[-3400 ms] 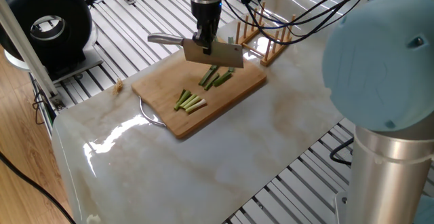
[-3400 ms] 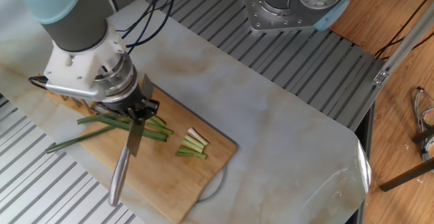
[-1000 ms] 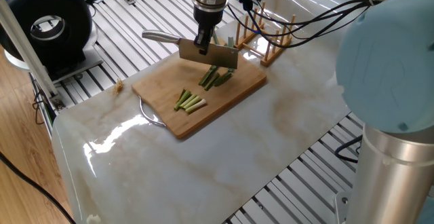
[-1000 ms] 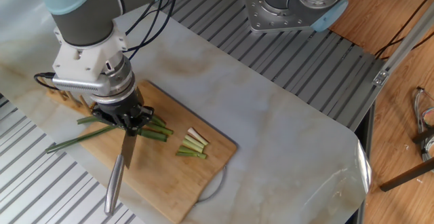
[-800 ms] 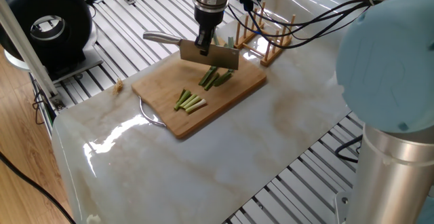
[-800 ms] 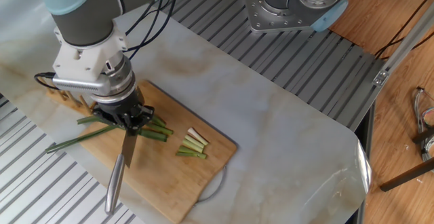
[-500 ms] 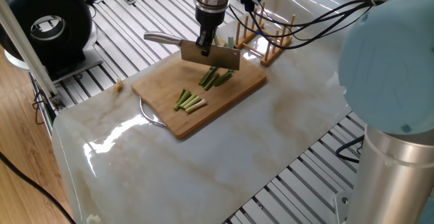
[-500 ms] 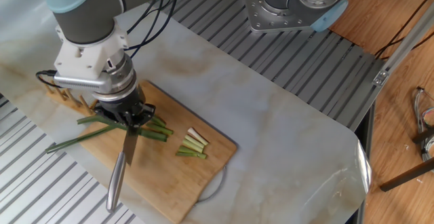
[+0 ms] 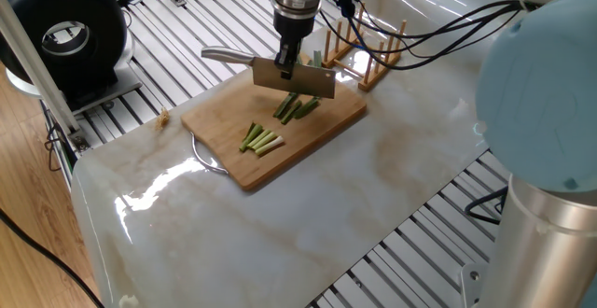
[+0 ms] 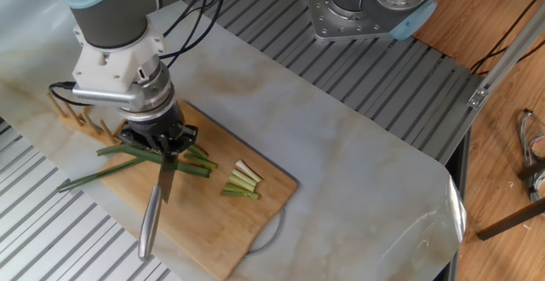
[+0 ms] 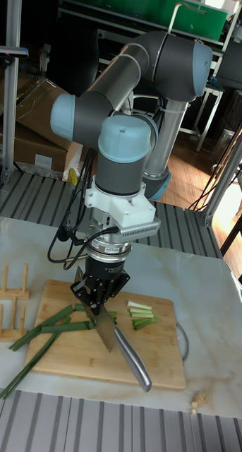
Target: Chop the green garlic
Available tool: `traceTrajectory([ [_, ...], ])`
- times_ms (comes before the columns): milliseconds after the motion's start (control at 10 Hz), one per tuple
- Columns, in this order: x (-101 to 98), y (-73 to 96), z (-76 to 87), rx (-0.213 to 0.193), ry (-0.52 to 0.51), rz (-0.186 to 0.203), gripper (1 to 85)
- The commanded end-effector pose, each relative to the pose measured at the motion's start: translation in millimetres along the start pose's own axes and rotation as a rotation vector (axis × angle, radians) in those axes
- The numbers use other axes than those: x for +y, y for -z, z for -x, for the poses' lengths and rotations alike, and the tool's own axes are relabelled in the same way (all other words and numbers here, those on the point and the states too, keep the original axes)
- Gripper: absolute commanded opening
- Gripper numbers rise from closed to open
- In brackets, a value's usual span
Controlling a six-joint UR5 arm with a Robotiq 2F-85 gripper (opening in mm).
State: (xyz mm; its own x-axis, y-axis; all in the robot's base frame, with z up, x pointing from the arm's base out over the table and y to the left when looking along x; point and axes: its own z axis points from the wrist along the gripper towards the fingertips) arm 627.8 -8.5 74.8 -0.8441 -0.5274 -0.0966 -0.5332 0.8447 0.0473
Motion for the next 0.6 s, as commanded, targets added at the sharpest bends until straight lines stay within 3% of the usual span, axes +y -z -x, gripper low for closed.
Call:
traceTrajectory([
  [0, -3.3, -1.1, -2.9, -0.015, 0.014, 0.001, 1.3],
  [200, -9.4, -0.6, 0.0, -0.02, 0.015, -0.022, 1.3],
  [500, -13.1, -8.5, -1.7, -0.019, 0.017, -0.02, 1.3],
])
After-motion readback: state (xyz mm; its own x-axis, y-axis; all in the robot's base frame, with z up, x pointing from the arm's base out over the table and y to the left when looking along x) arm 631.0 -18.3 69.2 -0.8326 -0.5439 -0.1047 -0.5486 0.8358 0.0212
